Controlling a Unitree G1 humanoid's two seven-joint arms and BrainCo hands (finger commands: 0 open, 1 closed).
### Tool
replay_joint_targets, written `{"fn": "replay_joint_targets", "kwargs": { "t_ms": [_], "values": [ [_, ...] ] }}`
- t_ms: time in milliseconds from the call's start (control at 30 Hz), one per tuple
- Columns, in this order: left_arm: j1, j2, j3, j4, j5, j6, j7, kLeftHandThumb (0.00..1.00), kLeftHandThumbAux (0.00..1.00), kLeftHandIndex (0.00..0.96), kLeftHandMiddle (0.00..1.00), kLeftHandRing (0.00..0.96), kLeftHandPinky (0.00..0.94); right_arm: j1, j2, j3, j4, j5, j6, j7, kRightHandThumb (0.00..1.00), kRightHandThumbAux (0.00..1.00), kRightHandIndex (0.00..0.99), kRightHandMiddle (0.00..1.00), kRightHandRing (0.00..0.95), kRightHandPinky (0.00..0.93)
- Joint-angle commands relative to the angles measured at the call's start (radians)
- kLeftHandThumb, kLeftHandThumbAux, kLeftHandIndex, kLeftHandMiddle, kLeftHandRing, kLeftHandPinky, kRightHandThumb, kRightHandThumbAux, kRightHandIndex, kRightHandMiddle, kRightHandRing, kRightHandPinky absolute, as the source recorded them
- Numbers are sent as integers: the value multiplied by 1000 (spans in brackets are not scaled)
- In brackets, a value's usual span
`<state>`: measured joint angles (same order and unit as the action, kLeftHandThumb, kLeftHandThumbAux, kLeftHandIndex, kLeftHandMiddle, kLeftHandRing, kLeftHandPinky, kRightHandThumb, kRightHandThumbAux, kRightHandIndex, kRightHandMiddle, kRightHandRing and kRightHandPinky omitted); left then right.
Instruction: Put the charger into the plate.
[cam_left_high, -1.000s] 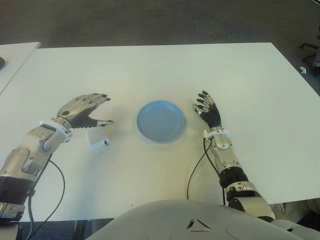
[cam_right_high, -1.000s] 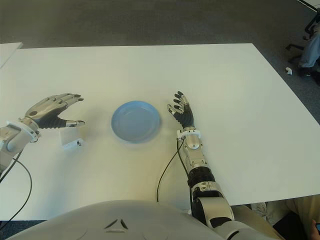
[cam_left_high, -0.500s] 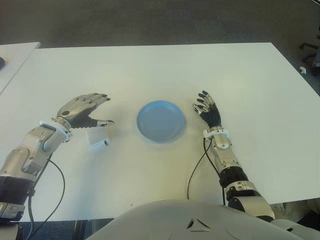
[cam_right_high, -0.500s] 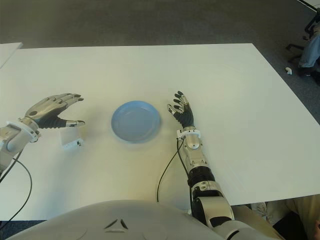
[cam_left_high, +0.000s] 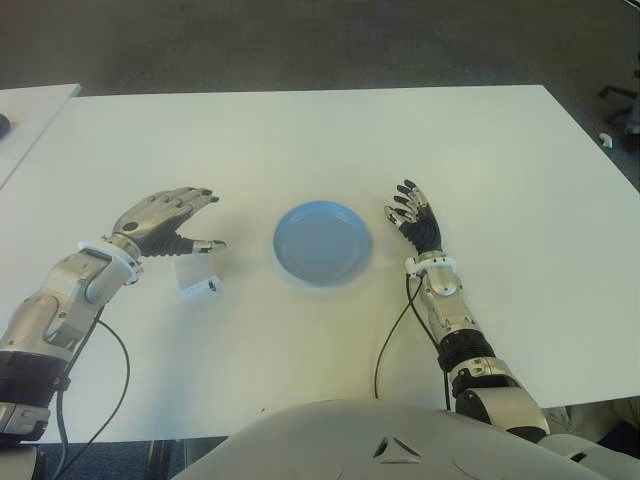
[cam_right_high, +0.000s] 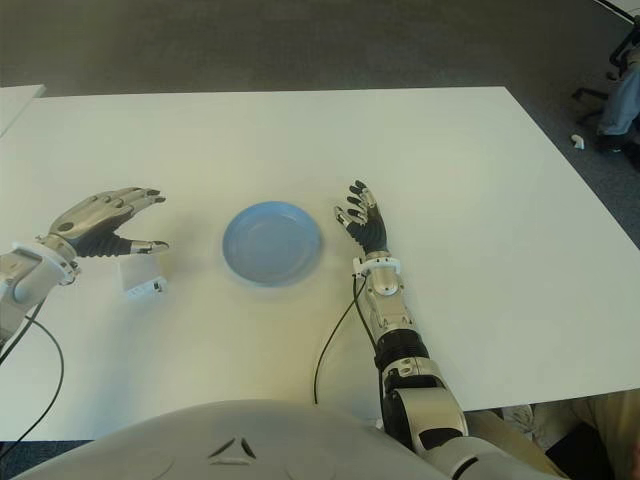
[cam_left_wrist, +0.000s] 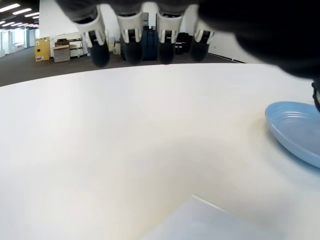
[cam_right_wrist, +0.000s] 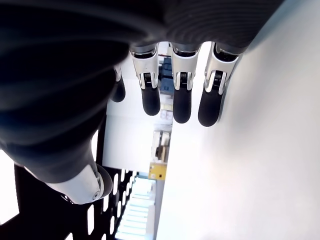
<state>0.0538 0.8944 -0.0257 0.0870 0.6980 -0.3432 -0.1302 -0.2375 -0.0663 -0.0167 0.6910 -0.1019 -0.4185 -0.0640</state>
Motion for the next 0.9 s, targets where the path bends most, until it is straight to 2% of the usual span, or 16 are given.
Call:
{"fn": "replay_joint_targets", "kwargs": {
  "t_ms": [33,233,267,300,333,433,500,733,900],
  "values": [
    [-10,-4,-16,16,12,-4,10,331,193,0,0,0,58,22,-4,6,44,-8,21,-3,546,739,36,156,167,217],
    [-17,-5,-20,20,13,-4,9,331,193,0,0,0,58,15,-3,1,54,-8,15,-6,558,741,39,162,172,216],
    [44,-87,-29,148,38,-13,206,331,193,0,0,0,58,14,-4,1,55,-9,13,-6,559,740,39,162,172,215],
    [89,-148,-37,245,57,-20,355,337,199,0,4,6,65,14,-5,2,57,-10,12,-6,559,739,39,163,172,215],
    [81,-192,-66,369,84,-30,475,344,208,0,12,15,75,14,-5,2,56,-10,10,-5,559,738,39,163,172,214],
    [12,-232,-128,573,124,-65,629,357,208,0,6,14,83,15,-4,4,51,-12,11,-5,558,735,39,162,170,211],
    [-6,-240,-144,624,130,-87,684,362,206,0,3,11,86,16,-3,5,47,-14,14,-5,559,737,39,160,168,212],
    [-40,-232,-184,684,135,-149,788,367,204,0,0,15,102,18,-3,4,42,-12,21,-1,563,737,39,158,168,211],
    [-90,-237,-240,760,150,-186,879,357,212,0,7,25,108,13,-5,1,44,-6,25,2,559,727,39,158,168,210]
  ]
}}
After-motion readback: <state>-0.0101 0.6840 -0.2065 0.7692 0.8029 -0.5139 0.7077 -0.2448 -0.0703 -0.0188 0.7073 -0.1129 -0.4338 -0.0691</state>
